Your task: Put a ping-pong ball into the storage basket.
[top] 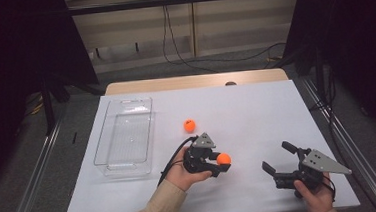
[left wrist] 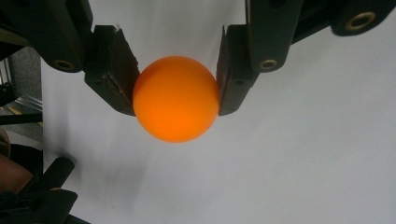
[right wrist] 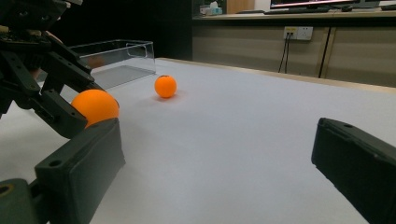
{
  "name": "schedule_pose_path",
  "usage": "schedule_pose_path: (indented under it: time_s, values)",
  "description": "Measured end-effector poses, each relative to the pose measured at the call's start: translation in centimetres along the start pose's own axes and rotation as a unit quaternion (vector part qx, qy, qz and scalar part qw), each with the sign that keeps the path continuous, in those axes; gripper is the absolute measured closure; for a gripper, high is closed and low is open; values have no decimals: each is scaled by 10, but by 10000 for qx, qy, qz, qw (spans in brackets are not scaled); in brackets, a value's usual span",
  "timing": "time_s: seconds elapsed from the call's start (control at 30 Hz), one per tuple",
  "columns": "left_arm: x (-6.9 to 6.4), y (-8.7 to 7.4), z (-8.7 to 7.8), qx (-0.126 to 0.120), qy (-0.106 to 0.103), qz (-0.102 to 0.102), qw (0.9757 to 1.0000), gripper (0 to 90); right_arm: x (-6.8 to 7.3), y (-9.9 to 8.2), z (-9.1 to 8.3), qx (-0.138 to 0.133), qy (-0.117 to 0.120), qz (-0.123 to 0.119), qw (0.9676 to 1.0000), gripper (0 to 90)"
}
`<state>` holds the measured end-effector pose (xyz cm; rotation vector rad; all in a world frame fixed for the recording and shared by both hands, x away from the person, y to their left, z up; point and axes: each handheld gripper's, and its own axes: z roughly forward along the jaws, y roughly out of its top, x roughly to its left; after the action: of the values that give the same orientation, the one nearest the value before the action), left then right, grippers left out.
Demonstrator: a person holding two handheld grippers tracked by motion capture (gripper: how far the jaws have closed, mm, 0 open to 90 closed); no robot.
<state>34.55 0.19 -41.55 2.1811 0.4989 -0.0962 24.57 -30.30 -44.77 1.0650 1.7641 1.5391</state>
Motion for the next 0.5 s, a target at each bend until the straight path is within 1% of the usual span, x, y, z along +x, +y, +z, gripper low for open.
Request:
schedule_pose_path:
  time_s: [0.27, 0.5]
  values:
    - [2, 1, -3, 15, 24, -17, 10000, 509, 0, 0, 0, -3, 6, 4, 10000, 17]
    - [4, 1, -6, -46, 66, -78, 9999, 509, 0, 0, 0, -3, 9, 3, 10000, 17]
